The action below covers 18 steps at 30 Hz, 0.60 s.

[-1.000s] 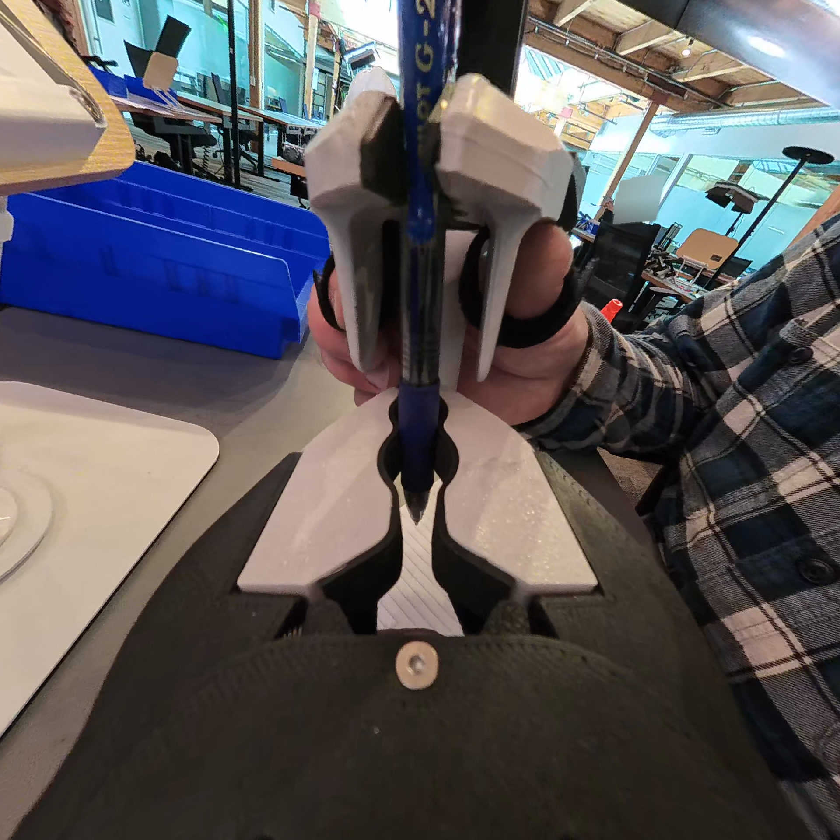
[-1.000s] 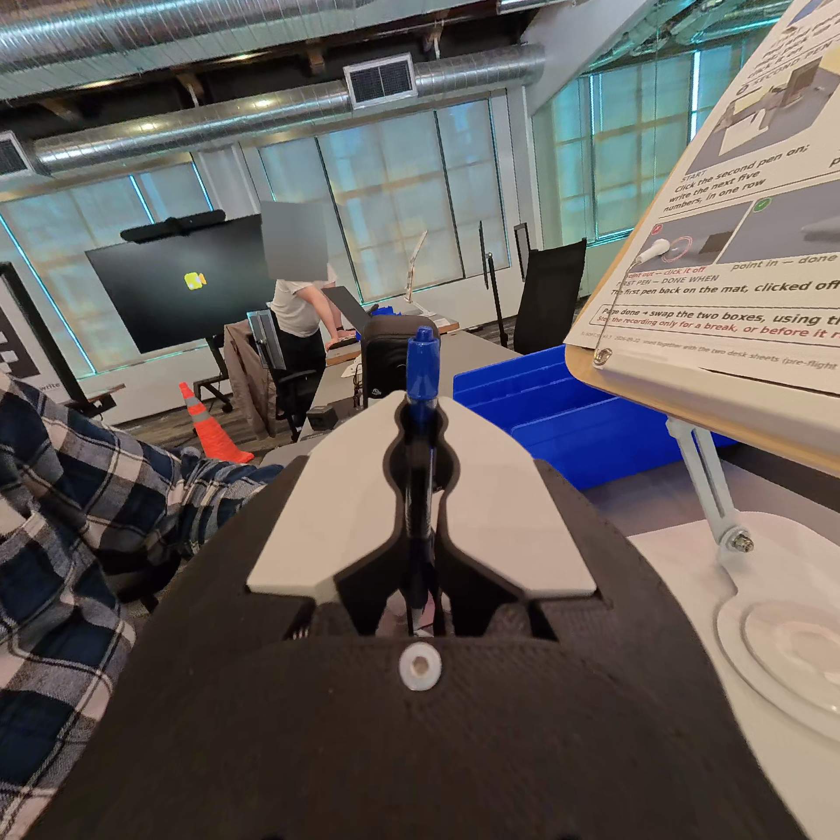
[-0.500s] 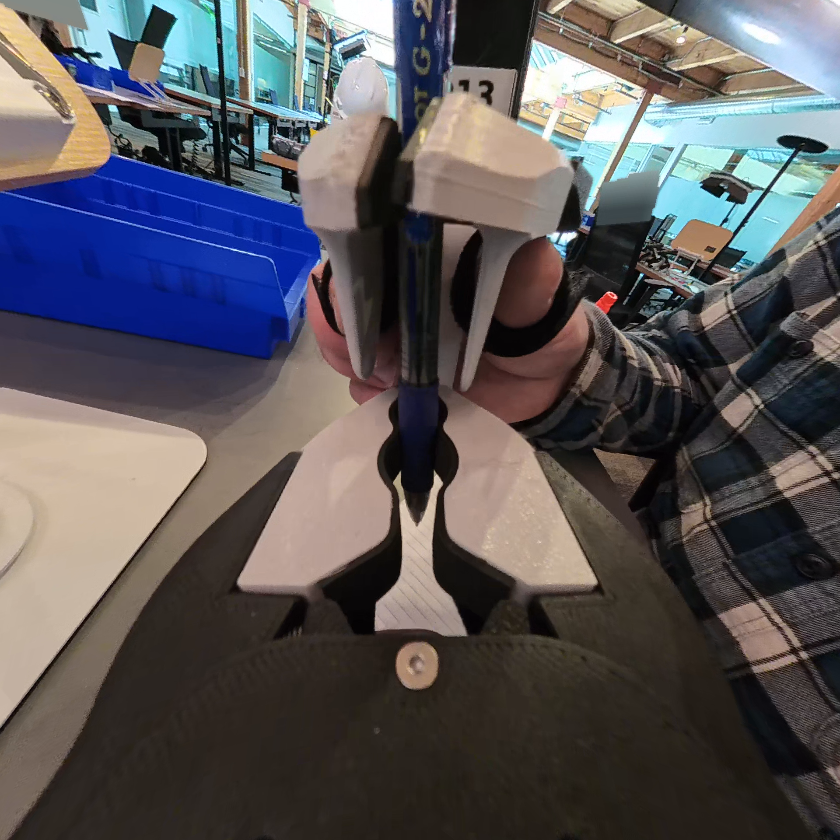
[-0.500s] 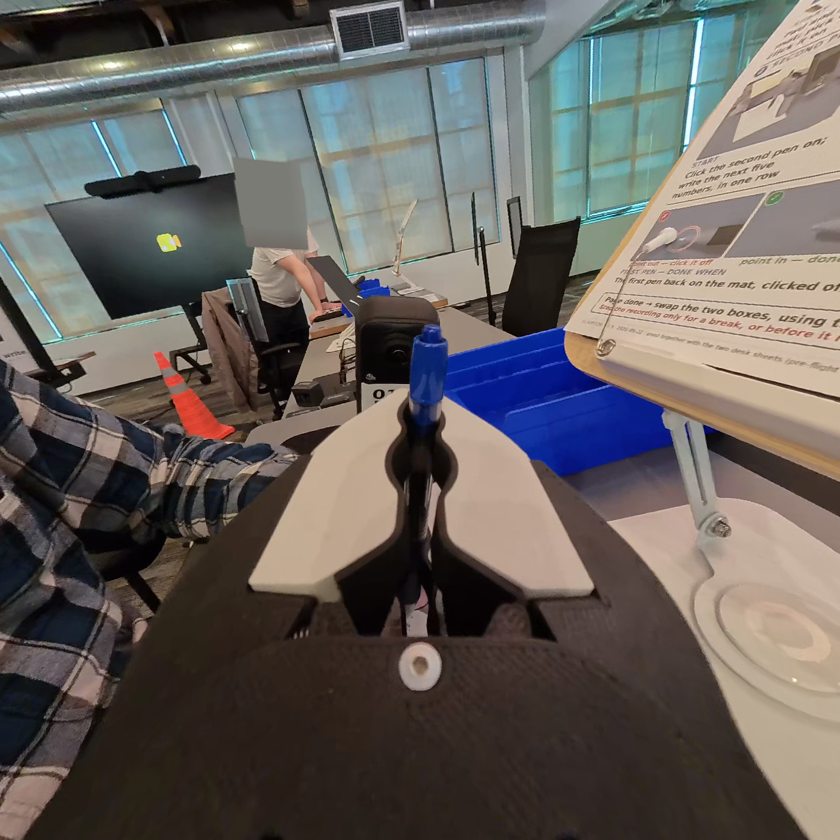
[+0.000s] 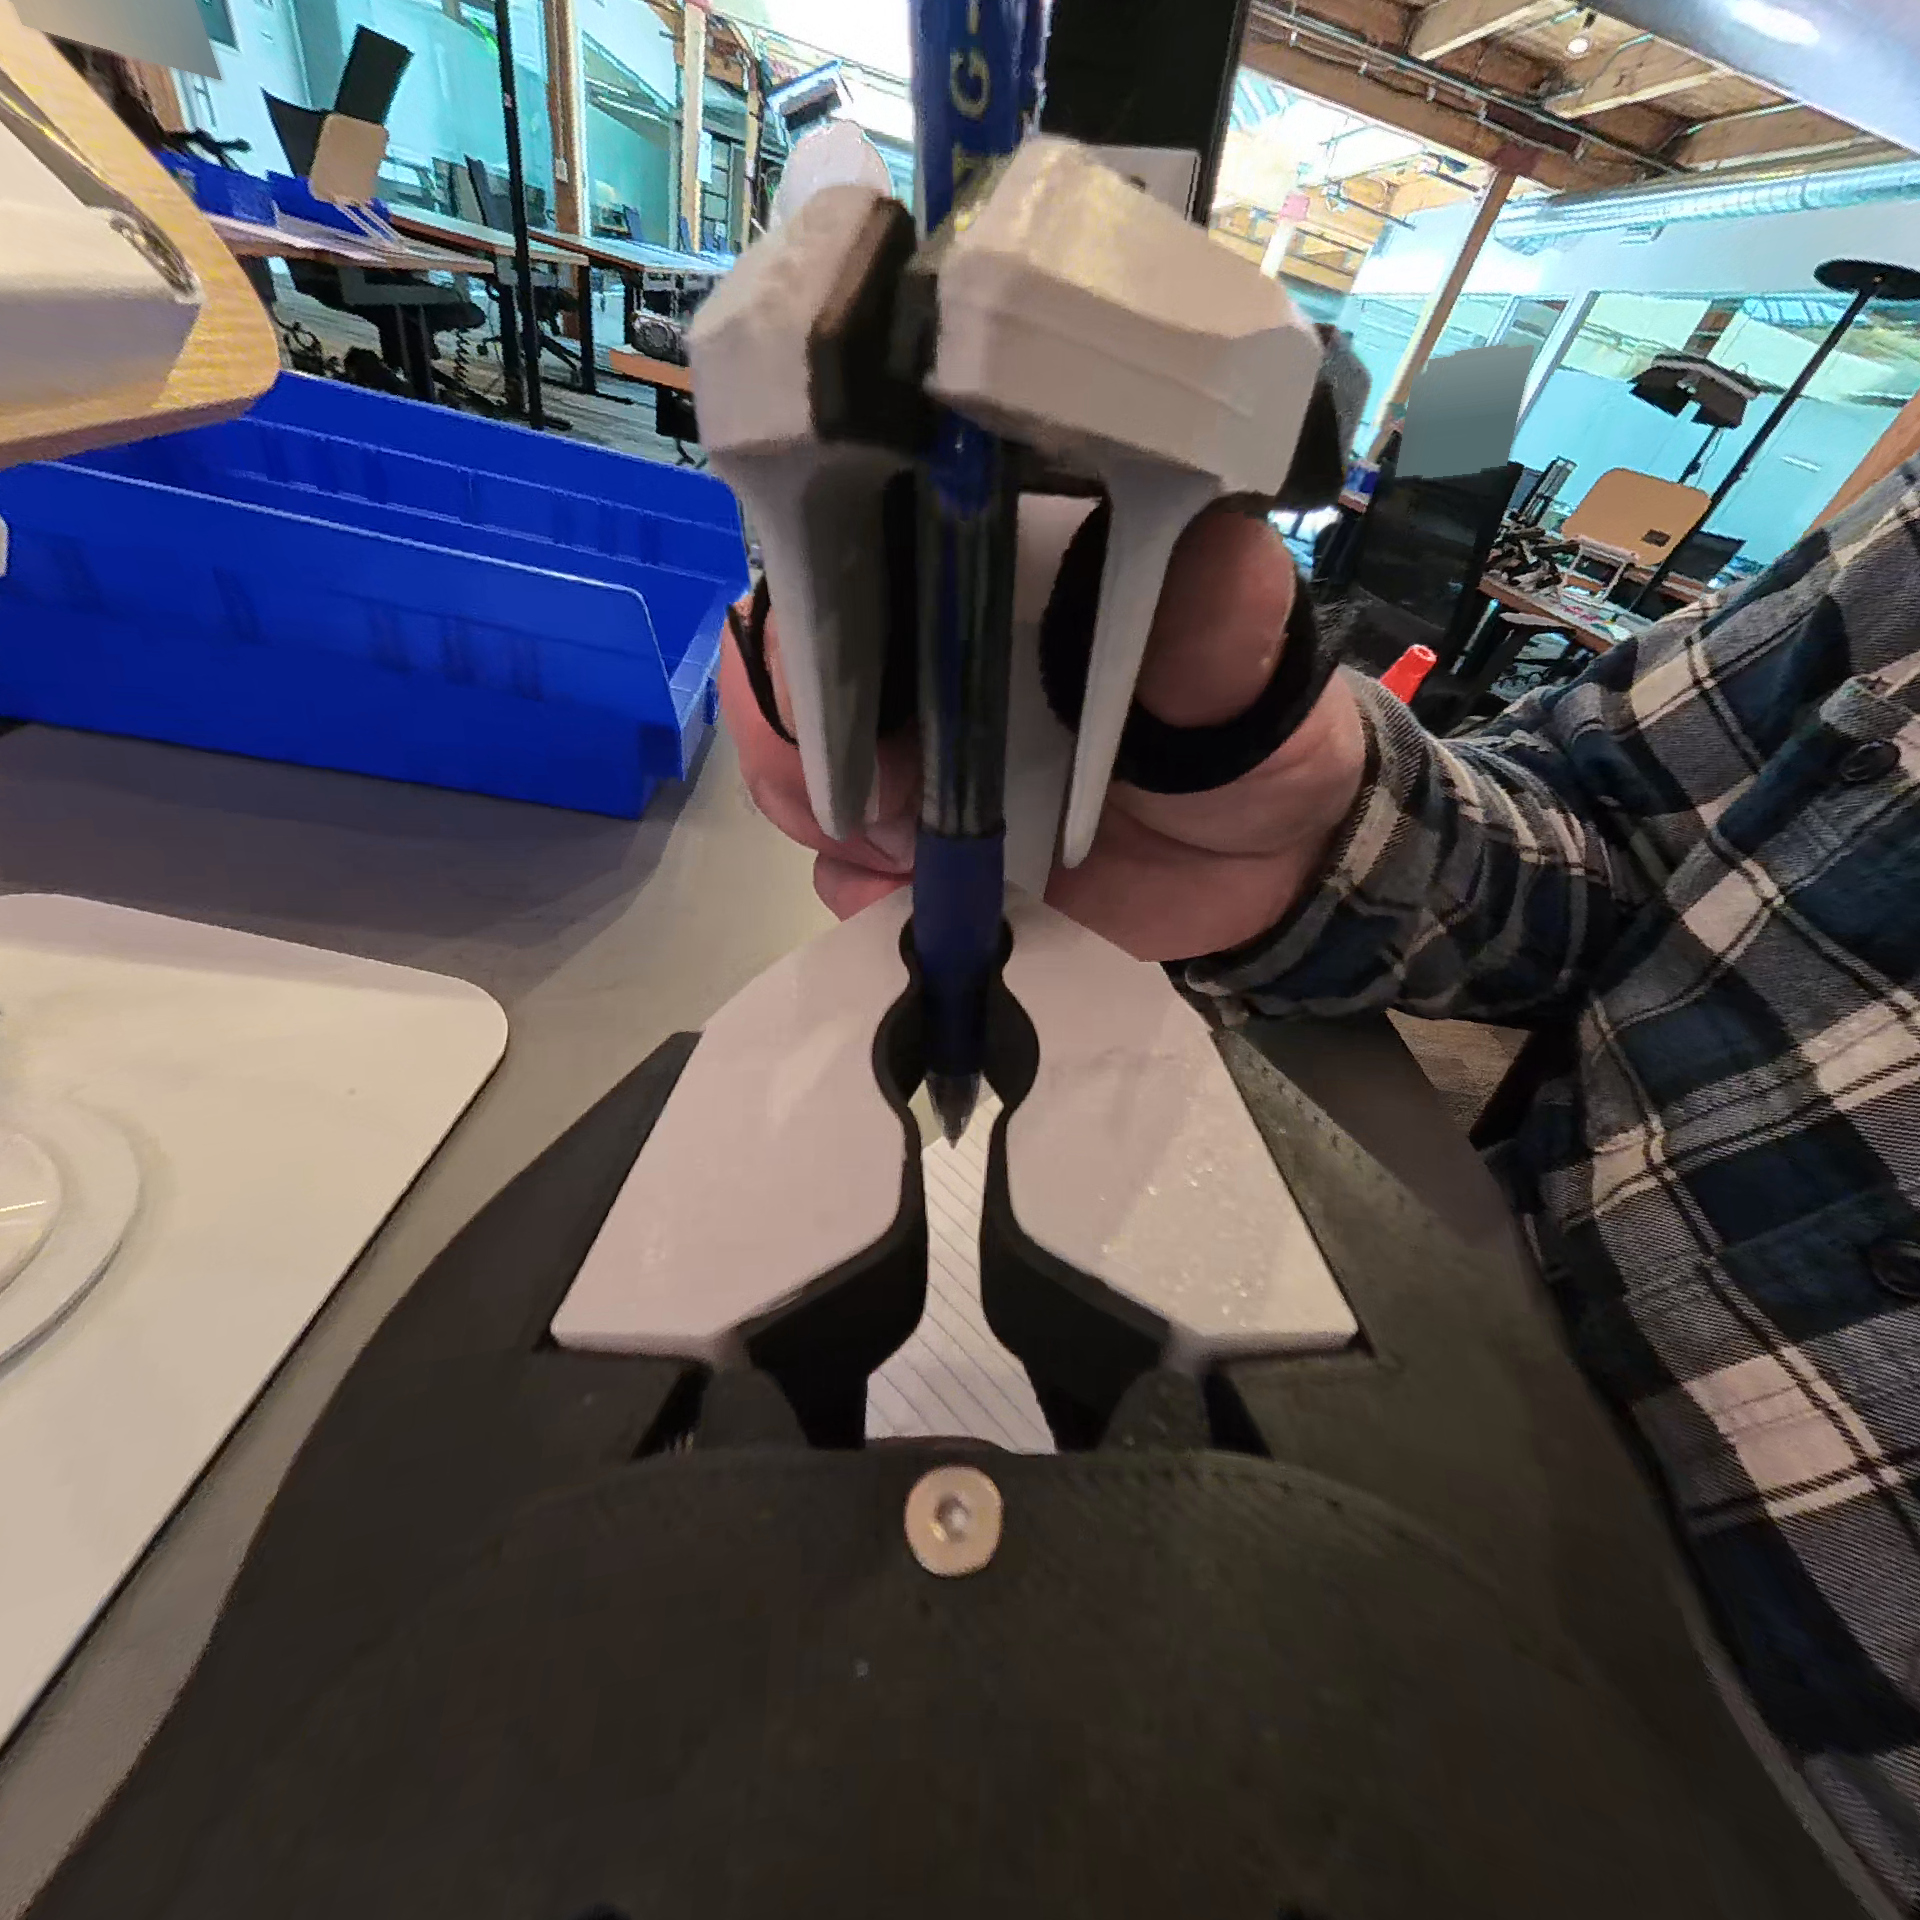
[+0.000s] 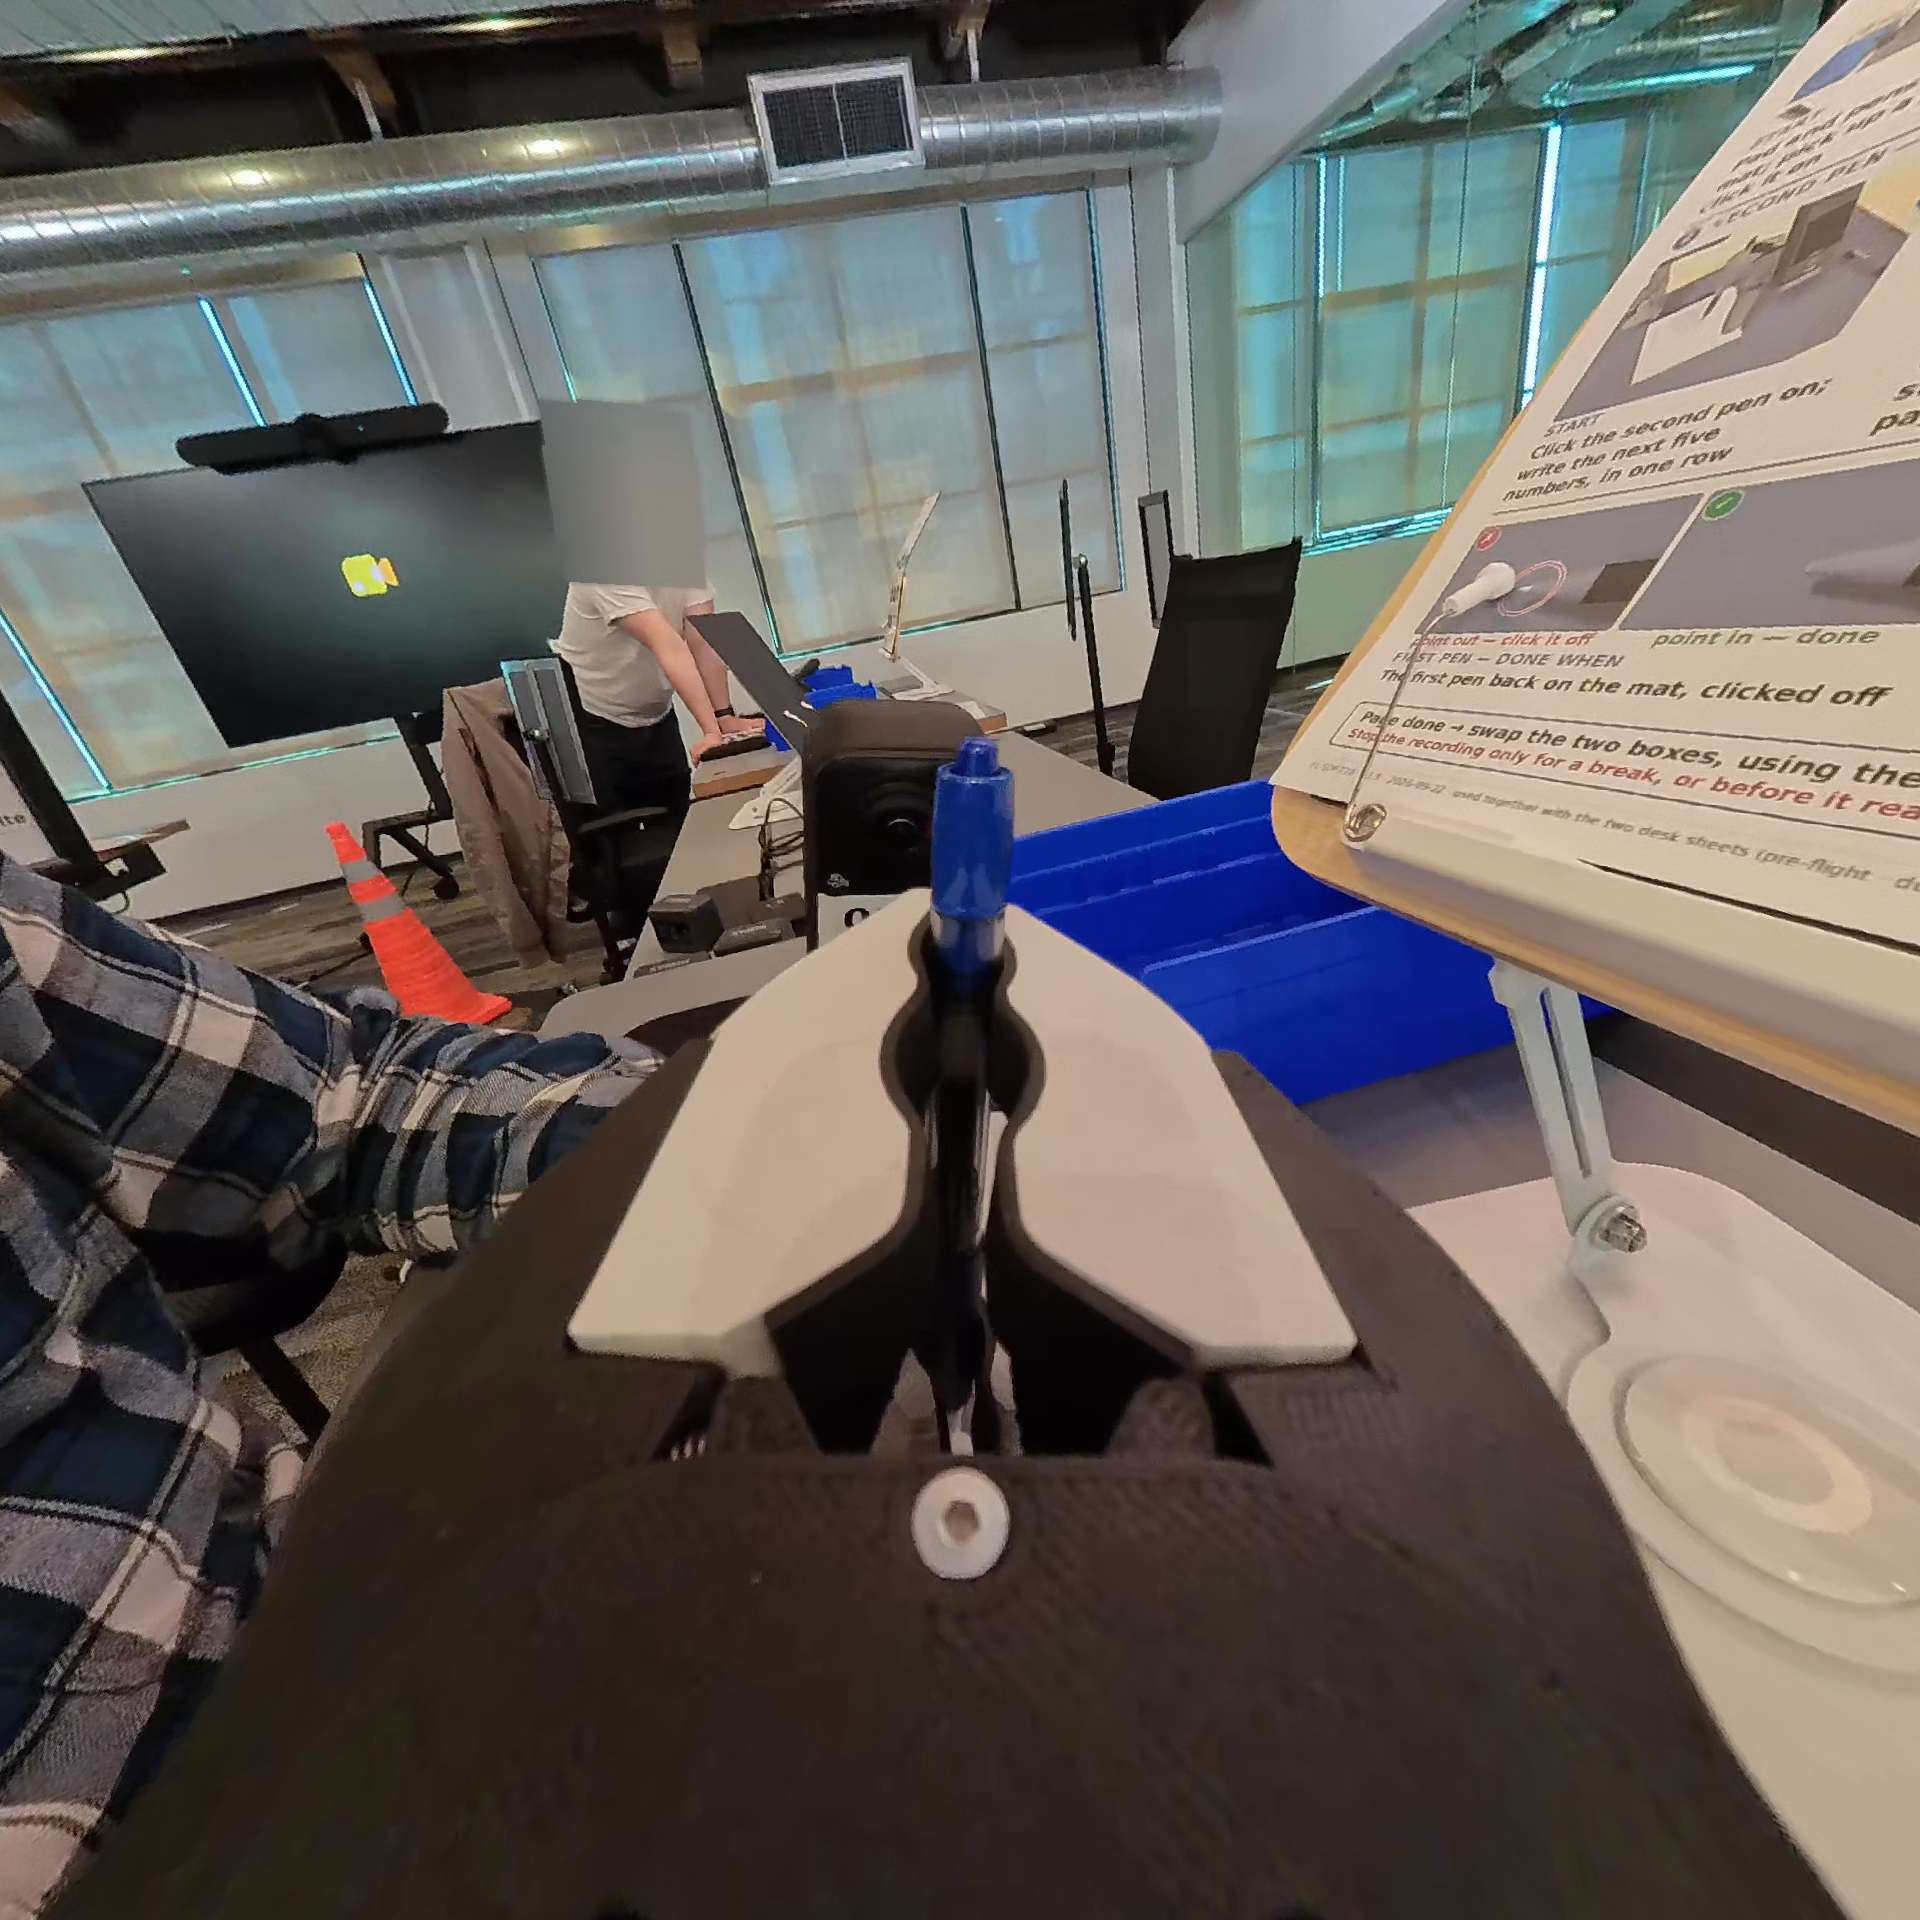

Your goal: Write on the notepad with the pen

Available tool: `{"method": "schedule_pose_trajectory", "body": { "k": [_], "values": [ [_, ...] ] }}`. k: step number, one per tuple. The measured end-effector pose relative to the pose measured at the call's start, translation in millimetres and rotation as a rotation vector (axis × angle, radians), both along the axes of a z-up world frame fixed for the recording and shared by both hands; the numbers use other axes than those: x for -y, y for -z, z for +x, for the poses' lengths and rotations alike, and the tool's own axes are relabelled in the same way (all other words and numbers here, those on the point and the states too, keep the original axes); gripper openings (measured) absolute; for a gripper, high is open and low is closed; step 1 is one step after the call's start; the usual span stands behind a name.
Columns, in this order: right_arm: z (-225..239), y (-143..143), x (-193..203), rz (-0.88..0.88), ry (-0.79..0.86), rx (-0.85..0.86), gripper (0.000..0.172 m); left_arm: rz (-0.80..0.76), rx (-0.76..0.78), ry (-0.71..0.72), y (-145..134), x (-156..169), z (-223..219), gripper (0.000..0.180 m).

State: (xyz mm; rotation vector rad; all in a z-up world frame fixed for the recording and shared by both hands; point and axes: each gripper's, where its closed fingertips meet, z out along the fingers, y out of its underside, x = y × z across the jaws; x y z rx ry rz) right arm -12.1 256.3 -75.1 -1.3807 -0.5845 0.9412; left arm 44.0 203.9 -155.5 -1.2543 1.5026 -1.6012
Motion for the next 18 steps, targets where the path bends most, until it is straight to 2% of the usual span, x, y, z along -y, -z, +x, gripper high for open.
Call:
{"method": "schedule_pose_trajectory", "body": {
  "k": [1, 4, 6, 18],
  "values": [
    [-0.6, 0.0, 0.0, -0.003, -0.005, 0.001, 0.005, 0.003, -0.001, 0.004, 0.1, 1.1, 0.0, 0.005],
    [0.3, -0.8, -1.3, -0.003, 0.005, -0.011, 0.005, -0.016, 0.010, -0.006, -1.3, 0.7, 0.8, 0.005],
    [0.6, 1.9, -3.0, -0.006, 0.020, 0.007, 0.014, -0.024, 0.024, -0.019, -4.4, -0.5, 0.9, 0.005],
    [9.6, 1.8, -5.8, -0.005, 0.046, -0.046, 0.008, -0.053, 0.043, -0.042, -2.5, -6.9, 0.7, 0.005]
  ]
}}
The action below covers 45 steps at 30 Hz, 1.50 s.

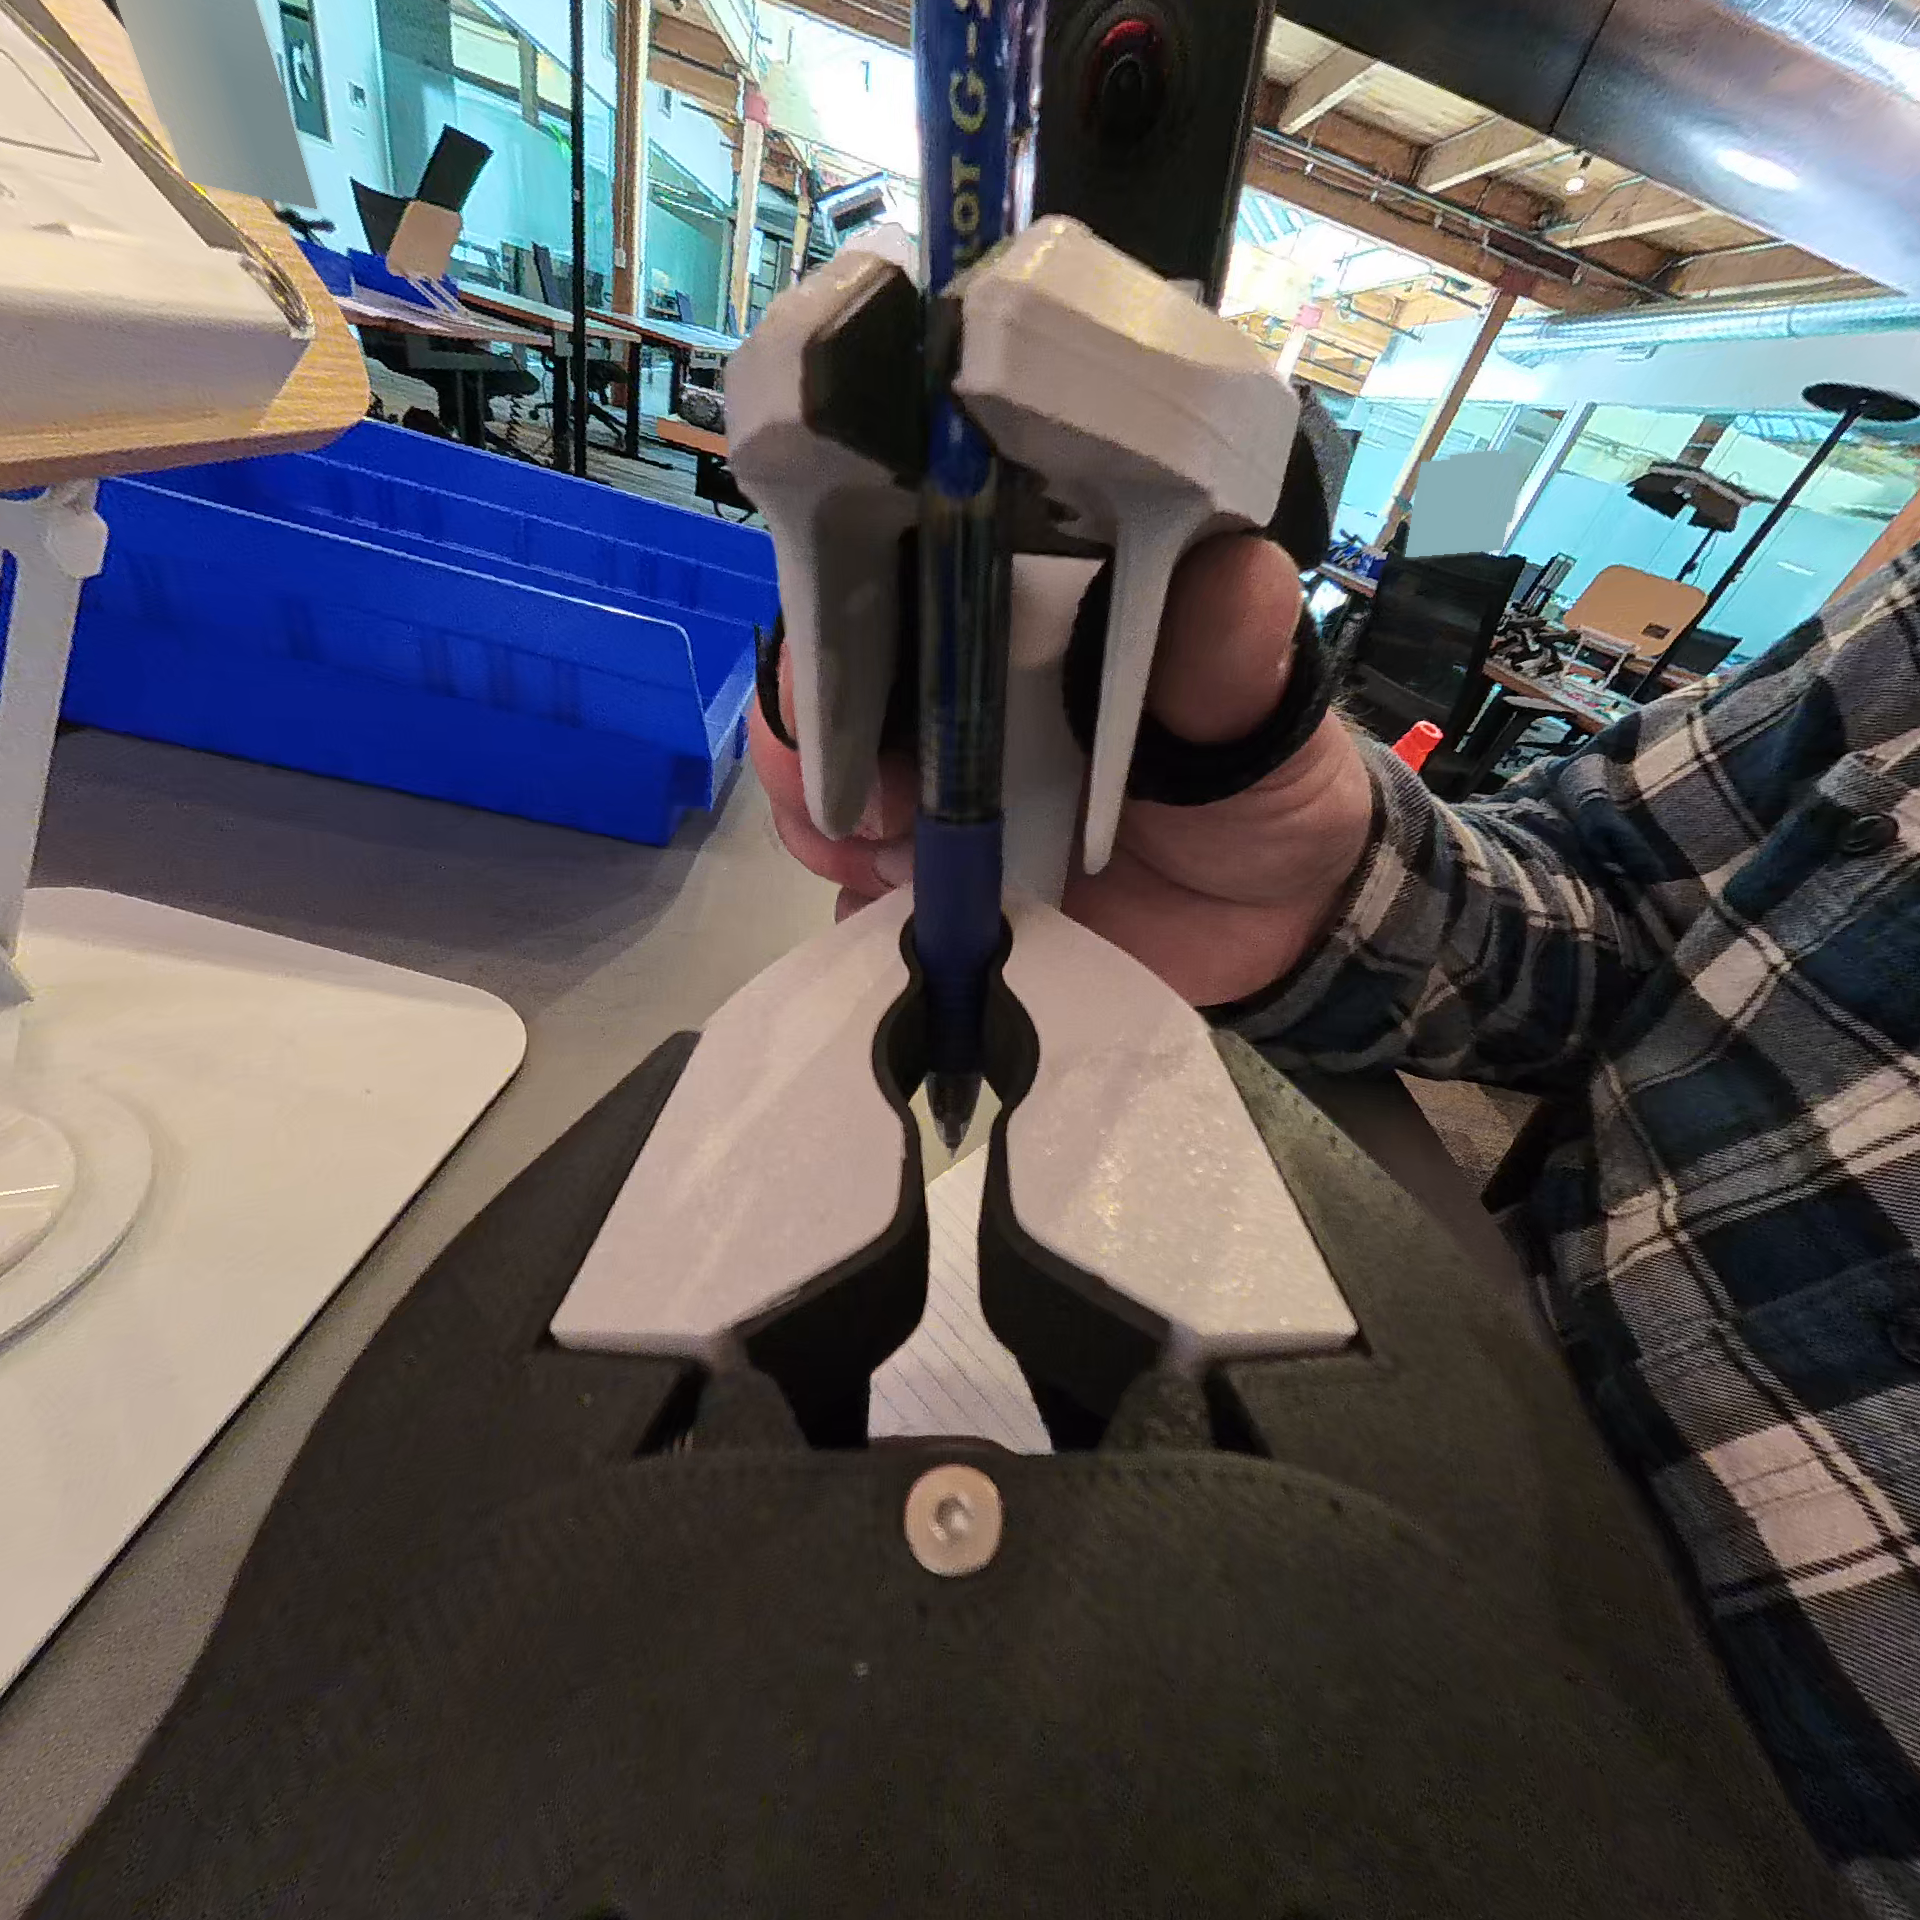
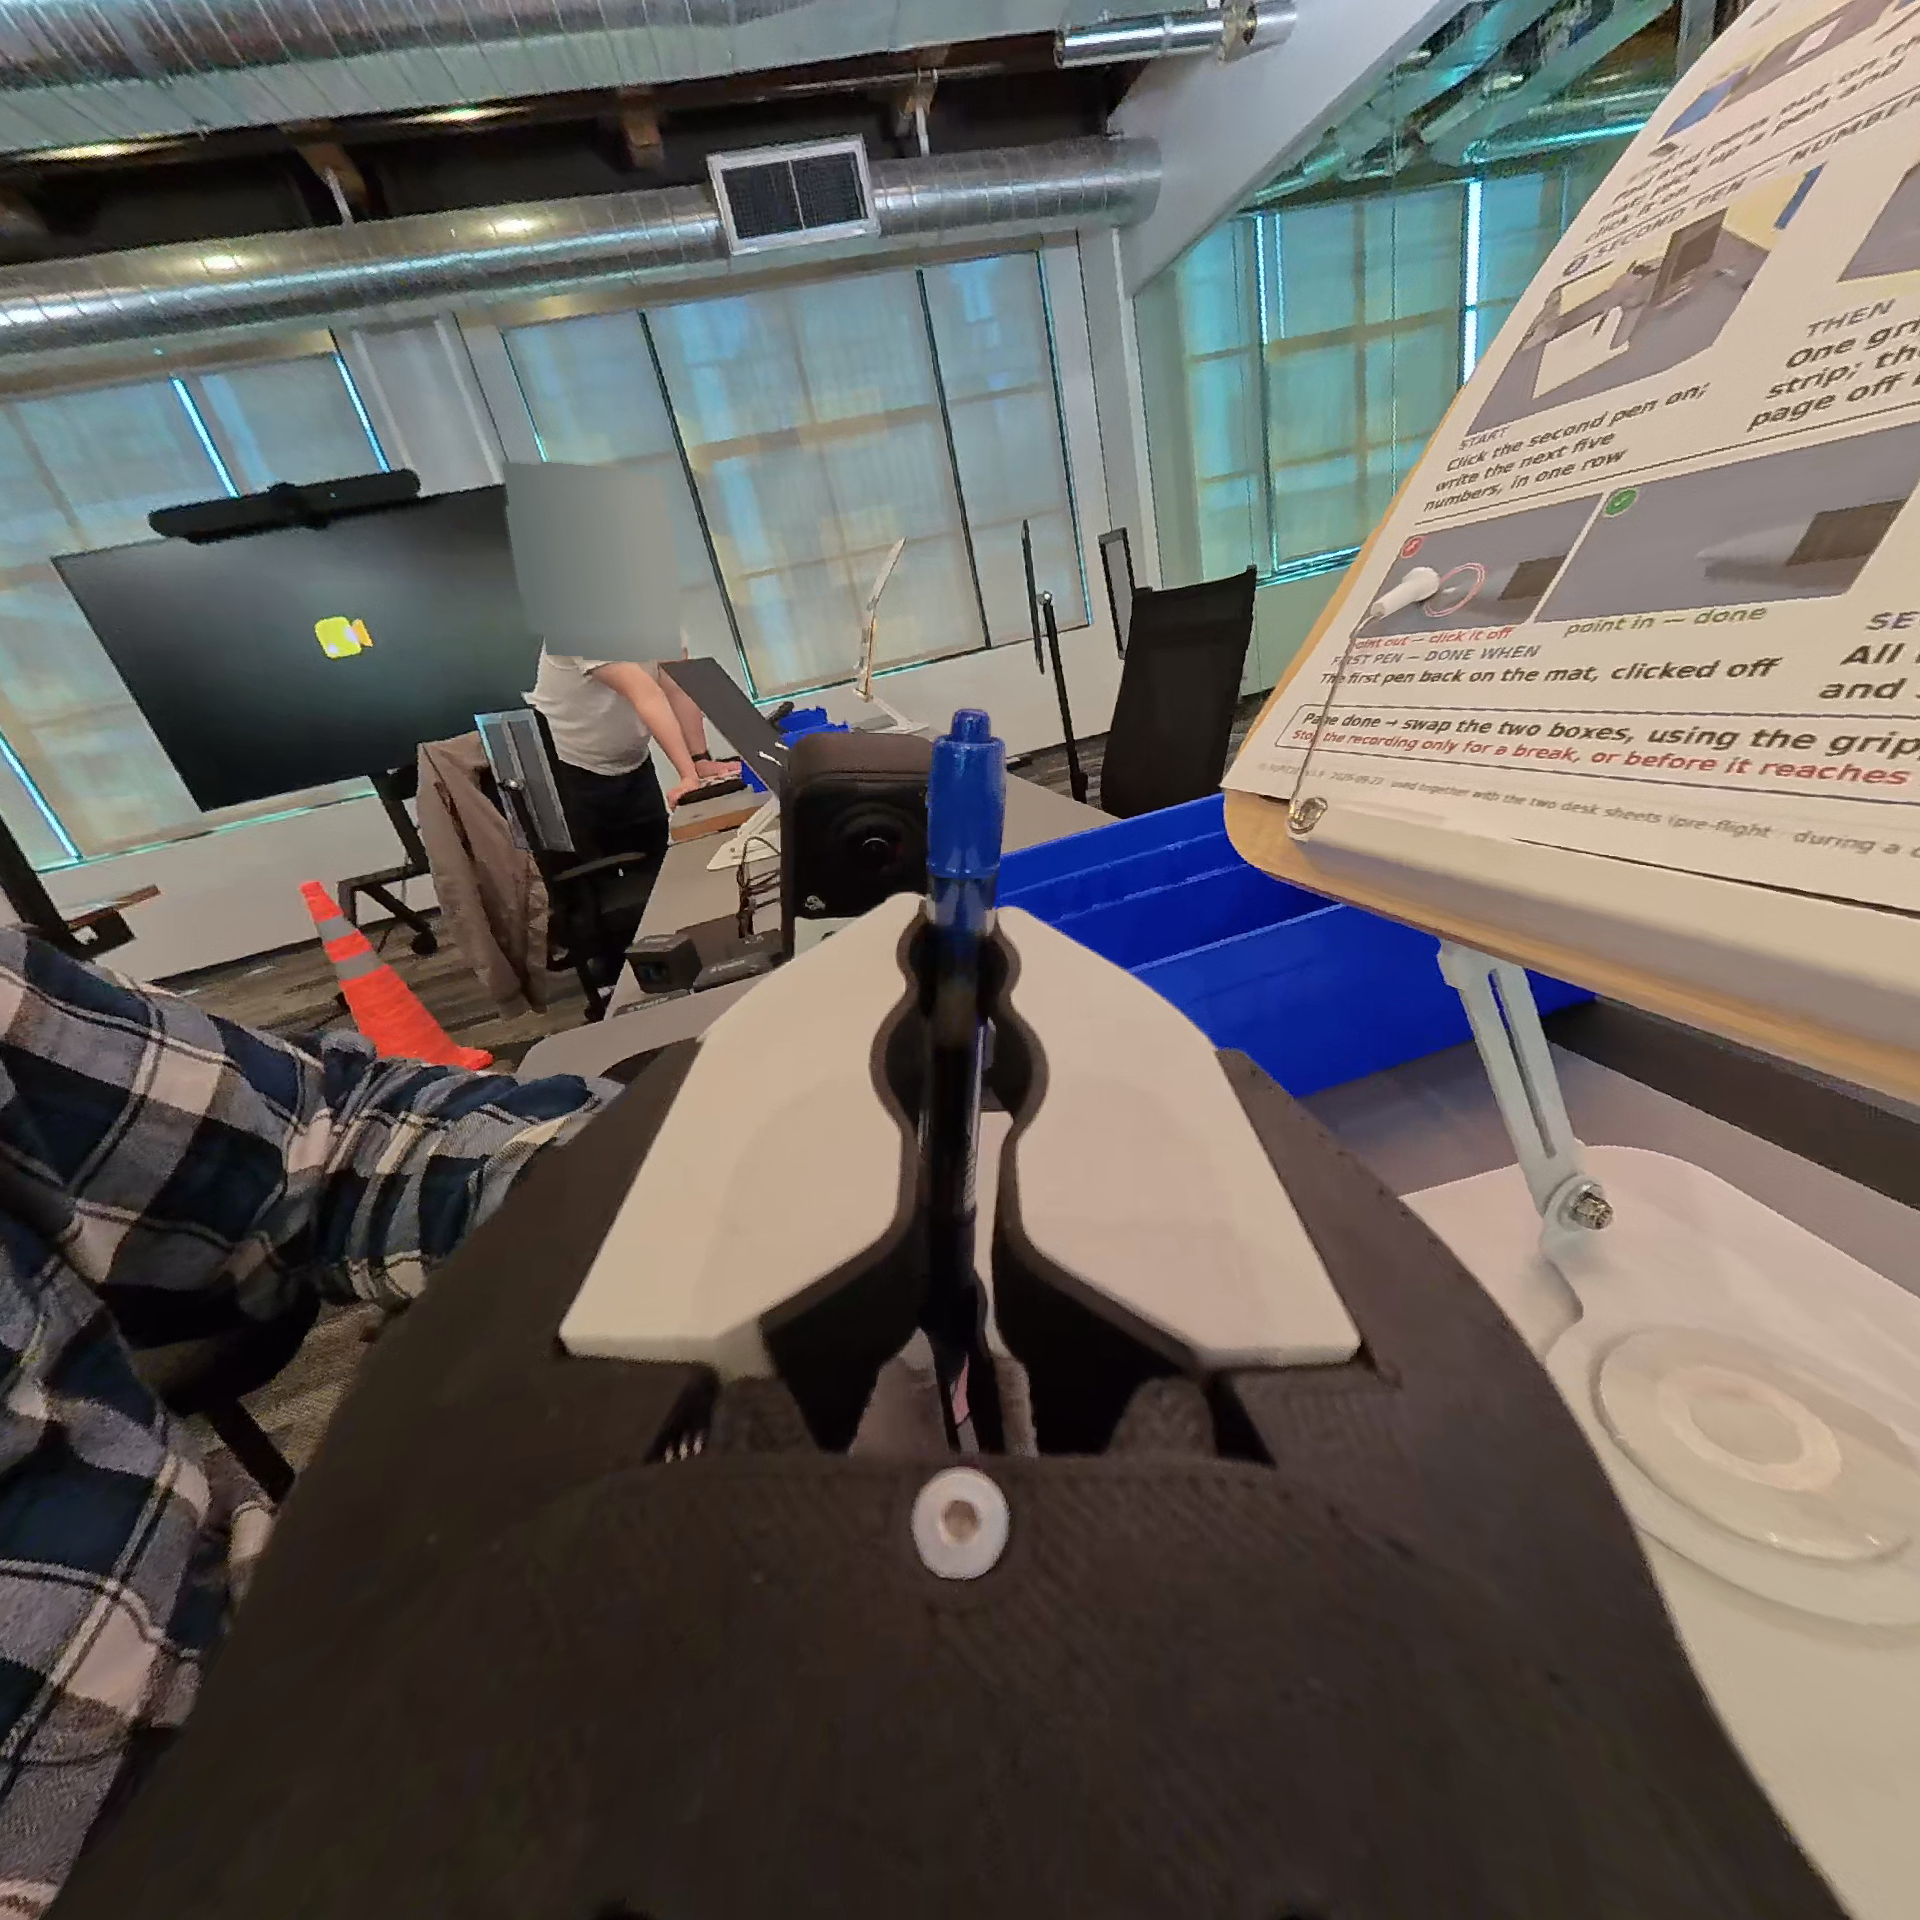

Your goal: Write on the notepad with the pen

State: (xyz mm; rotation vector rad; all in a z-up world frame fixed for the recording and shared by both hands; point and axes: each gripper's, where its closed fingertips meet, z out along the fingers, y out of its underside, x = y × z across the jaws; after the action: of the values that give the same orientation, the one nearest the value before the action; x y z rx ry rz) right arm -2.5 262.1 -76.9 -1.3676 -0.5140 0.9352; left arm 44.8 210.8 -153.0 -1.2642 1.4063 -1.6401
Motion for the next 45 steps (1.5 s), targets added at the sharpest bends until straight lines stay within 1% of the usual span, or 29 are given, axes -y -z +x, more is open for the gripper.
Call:
{"method": "schedule_pose_trajectory", "body": {
  "k": [1, 3, 6, 9, 10, 11, 14, 17, 19, 21, 26, 28, 29, 31, 32, 35, 36, 37, 39, 42, 45],
  "values": [
    [0.6, -1.0, -0.2, 0.007, 0.004, 0.002, 0.010, -0.010, 0.000, 0.006, -0.2, 0.2, -0.2, 0.005],
    [2.6, -3.4, 0.5, 0.010, -0.001, -0.004, 0.019, -0.004, -0.003, -0.002, 0.6, -1.6, -0.4, 0.005],
    [8.0, -2.5, 0.9, 0.018, 0.012, 0.043, 0.011, -0.012, -0.002, 0.003, 0.3, -3.7, -1.8, 0.005],
    [8.1, -1.7, 1.4, 0.010, -0.002, 0.072, 0.012, 0.007, -0.029, 0.020, 2.8, -1.4, -1.7, 0.005],
    [8.0, -2.3, 1.7, 0.013, -0.006, 0.075, 0.015, 0.009, -0.037, 0.019, 4.2, -2.0, -1.6, 0.005],
    [7.4, -1.6, 2.4, 0.008, -0.015, 0.089, 0.012, 0.012, -0.040, 0.020, 5.7, -2.3, -1.7, 0.005],
    [6.3, 1.8, 3.2, -0.008, -0.036, 0.121, 0.014, 0.020, -0.060, 0.031, 9.2, -1.1, -1.3, 0.005],
    [5.4, 4.5, 3.9, -0.009, -0.040, 0.155, 0.012, 0.035, -0.077, 0.038, 12.5, 0.0, -1.0, 0.005],
    [4.3, 3.9, 4.0, -0.010, -0.045, 0.152, 0.016, 0.047, -0.087, 0.036, 13.6, 0.0, -1.2, 0.005],
    [3.7, 4.5, 4.4, -0.012, -0.050, 0.158, 0.012, 0.048, -0.088, 0.040, 14.2, 0.5, -1.2, 0.005],
    [2.4, 5.8, 7.2, -0.006, -0.056, 0.198, 0.011, 0.070, -0.090, 0.038, 15.6, 1.1, -1.1, 0.005],
    [2.1, 3.9, 7.8, 0.007, -0.053, 0.187, 0.011, 0.048, -0.079, 0.039, 13.0, -0.5, -1.9, 0.006],
    [2.4, 3.5, 7.7, 0.011, -0.051, 0.187, 0.011, 0.038, -0.079, 0.040, 12.3, -1.7, -2.3, 0.007],
    [4.3, 1.9, 7.6, 0.023, -0.041, 0.188, 0.012, 0.018, -0.071, 0.030, 10.1, -5.1, -2.6, 0.028],
    [3.8, 1.7, 8.6, 0.019, -0.051, 0.185, 0.011, 0.027, -0.071, 0.043, 10.0, -3.4, -3.6, 0.032],
    [2.0, 2.3, 10.0, 0.018, -0.062, 0.185, 0.011, 0.048, -0.067, 0.040, 8.9, -1.2, -3.1, 0.029],
    [0.9, 2.6, 10.5, 0.019, -0.066, 0.185, 0.011, 0.049, -0.070, 0.047, 9.7, 0.1, -2.8, 0.025],
    [0.0, 2.6, 10.7, 0.023, -0.067, 0.187, 0.011, 0.054, -0.067, 0.047, 10.3, 0.5, -2.9, 0.016],
    [-2.1, 3.0, 11.4, 0.019, -0.078, 0.185, 0.011, 0.062, -0.066, 0.059, 10.9, 2.3, -3.7, 0.006],
    [-2.4, -0.6, 12.6, 0.030, -0.089, 0.154, 0.011, 0.109, -0.069, 0.058, 9.7, 4.3, -4.7, 0.005],
    [-5.4, -0.3, 11.7, 0.030, -0.091, 0.162, 0.013, 0.103, -0.070, 0.061, 8.6, 4.8, -5.1, 0.005]
  ]
}}
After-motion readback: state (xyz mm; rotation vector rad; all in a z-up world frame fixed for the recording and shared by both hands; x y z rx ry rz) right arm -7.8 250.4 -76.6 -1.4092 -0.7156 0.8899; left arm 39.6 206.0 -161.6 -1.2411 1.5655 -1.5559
